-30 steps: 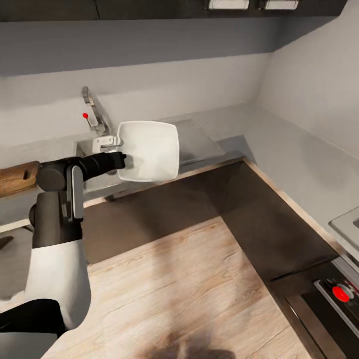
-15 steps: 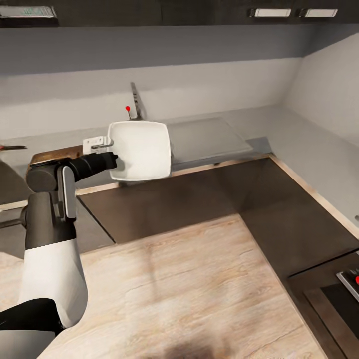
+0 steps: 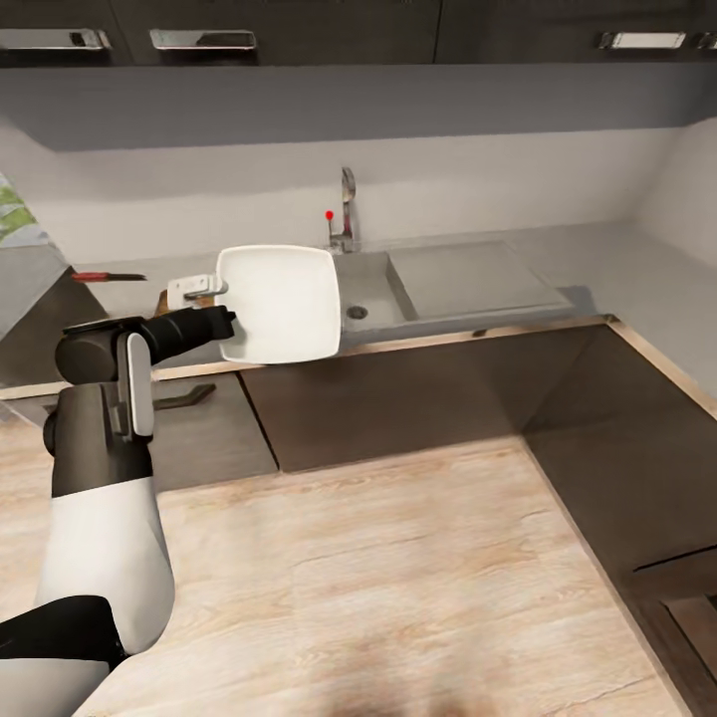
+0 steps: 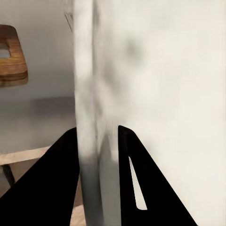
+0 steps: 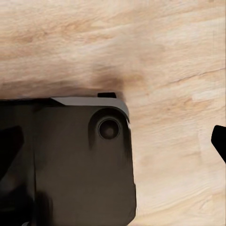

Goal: In the kitchen, take the Vidalia onion out of the sink, dice it on the chopping board with the paring knife, put the diced onion into the bowl on the countertop, then place both the paring knife and the chopping board into the sink.

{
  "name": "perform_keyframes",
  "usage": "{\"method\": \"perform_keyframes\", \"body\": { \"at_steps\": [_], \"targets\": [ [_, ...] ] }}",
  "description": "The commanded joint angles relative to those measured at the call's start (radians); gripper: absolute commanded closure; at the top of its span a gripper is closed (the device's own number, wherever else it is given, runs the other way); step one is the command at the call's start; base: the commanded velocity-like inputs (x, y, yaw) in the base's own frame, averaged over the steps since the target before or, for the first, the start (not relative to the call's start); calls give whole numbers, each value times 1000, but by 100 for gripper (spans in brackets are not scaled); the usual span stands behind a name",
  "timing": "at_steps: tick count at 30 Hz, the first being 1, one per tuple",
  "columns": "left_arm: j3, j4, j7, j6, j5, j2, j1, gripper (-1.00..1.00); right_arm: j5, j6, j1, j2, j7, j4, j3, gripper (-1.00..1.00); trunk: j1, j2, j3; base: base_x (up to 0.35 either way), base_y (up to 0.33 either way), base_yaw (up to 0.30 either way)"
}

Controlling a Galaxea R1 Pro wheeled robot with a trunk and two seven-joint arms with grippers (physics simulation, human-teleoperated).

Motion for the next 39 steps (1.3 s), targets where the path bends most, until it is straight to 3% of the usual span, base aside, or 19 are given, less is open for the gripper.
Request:
{"method": "perform_keyframes", "body": {
  "at_steps": [1, 23, 29, 30, 31, 32, 34, 39],
  "targets": [
    [2, 3, -11, 4, -6, -1, -1, 100, 2, -1, 0, -1, -9, 0, 5, -100, 0, -2, -1, -2, 303, 61],
    [4, 77, -11, 4, -6, 8, -1, 100, 2, -1, 0, -2, -9, 0, 5, -100, 0, -2, 0, 101, 293, 6],
    [7, 77, -11, 4, -4, 44, -1, 100, 2, -1, 0, -1, -9, 1, 5, -100, 0, -2, 0, 181, 251, 0],
    [15, 83, -11, 4, -4, 58, -1, 100, 2, -1, 0, -1, -9, 1, 5, -100, 0, -2, 0, 138, 260, 0],
    [30, 87, -11, 4, -3, 60, -1, 100, 2, -1, 0, -1, -9, 1, 5, -100, 0, -2, 0, 133, 262, 0],
    [76, 97, -11, 4, -3, 62, -1, 100, 2, -1, 0, -1, -9, 0, 5, -100, 0, -2, 0, 125, 263, 0],
    [102, 104, -11, 4, -2, 63, -1, 100, 2, -1, 0, -1, -9, 0, 5, -100, 0, -2, 0, 123, 264, 0],
    [129, 112, -11, 4, -2, 64, -1, 100, 2, -1, 0, -1, -9, 1, 5, -100, 0, -2, 0, 120, 265, 0]
  ]
}}
